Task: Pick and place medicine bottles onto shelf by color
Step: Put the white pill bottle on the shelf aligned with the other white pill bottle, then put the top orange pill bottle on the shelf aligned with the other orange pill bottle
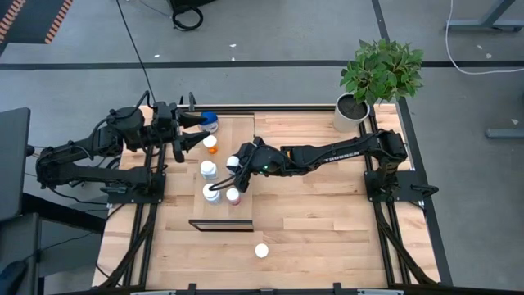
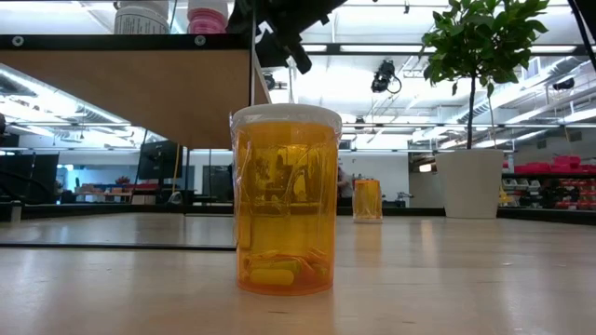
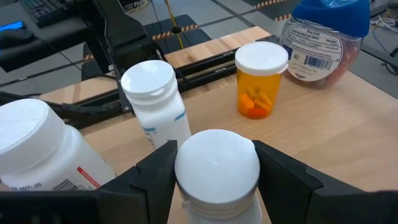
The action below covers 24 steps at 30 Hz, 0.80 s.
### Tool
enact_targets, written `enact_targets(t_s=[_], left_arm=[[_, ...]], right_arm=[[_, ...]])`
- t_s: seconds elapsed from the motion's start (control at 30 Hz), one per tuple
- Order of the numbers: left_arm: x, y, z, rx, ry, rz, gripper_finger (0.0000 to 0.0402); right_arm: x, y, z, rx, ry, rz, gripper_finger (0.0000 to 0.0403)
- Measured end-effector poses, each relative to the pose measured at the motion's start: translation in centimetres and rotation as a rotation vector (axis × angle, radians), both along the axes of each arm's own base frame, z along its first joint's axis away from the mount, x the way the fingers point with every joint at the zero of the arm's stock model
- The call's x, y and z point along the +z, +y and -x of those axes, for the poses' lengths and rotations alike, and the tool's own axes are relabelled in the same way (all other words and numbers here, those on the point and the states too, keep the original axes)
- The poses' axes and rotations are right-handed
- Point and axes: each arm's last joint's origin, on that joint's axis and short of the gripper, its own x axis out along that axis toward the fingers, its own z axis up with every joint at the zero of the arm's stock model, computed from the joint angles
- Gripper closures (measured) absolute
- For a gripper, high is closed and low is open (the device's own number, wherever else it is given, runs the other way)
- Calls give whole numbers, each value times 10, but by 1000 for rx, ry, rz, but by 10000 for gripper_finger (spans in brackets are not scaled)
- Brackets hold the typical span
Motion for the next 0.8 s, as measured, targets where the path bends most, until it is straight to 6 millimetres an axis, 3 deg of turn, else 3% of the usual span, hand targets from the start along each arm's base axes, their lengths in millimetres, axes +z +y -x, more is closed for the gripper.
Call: enact_targets(t_s=[0.47, 0.8], left_arm=[[0, 0, 0, 0, 0, -1, 134], [0, 0, 0, 0, 1, -2, 134]], right_arm=[[3, 11, 0, 29, -35, -15, 135], [41, 12, 0, 45, -72, 82, 124]])
